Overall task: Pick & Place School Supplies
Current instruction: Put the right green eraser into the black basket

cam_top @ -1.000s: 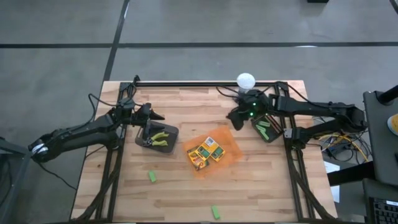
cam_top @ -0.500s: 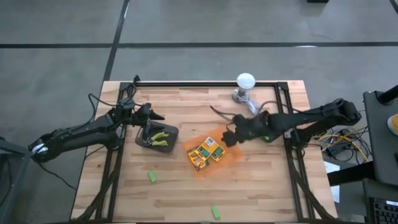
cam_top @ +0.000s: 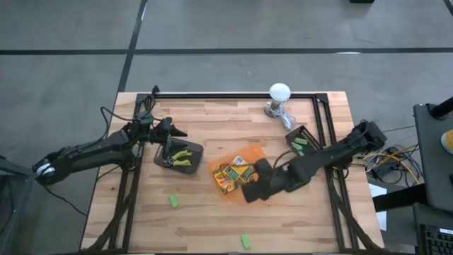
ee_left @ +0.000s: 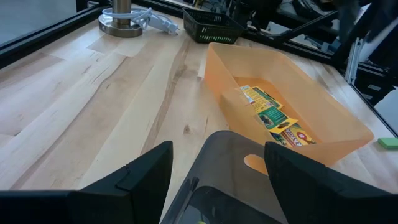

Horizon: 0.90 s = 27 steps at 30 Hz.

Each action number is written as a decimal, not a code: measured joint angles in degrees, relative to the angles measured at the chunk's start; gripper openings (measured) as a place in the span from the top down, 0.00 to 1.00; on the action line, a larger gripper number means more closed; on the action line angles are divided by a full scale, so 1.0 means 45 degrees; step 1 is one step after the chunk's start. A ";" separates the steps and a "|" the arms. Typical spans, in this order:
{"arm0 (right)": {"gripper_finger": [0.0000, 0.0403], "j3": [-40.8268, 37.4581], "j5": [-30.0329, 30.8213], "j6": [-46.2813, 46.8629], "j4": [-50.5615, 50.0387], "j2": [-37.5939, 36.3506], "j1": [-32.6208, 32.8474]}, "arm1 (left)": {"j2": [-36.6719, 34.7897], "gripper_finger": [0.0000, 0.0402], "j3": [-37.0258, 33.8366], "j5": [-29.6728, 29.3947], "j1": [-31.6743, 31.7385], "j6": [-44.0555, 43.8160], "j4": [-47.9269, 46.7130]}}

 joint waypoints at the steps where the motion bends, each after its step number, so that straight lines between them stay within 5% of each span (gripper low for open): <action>1: 0.57 0.0516 -0.0014 -0.0145 -0.0393 0.0347 0.0115 | 0.0000 0.35 0.0000 -0.0005 0.0000 0.0000 0.0003; 11: 0.57 0.3799 -0.0079 -0.0696 -0.2252 0.2510 0.1334 | 0.0000 0.35 -0.0004 0.0000 0.0000 0.0000 0.0006; 20: 0.57 0.3963 -0.1950 0.0386 -0.1983 0.3339 0.2284 | 0.0000 0.35 0.0000 0.0000 0.0000 0.0000 0.0006; 27: 0.57 0.3987 -0.1963 0.0374 -0.0983 0.4112 0.2965 | 0.0000 0.35 -0.0002 -0.0003 0.0000 0.0000 0.0004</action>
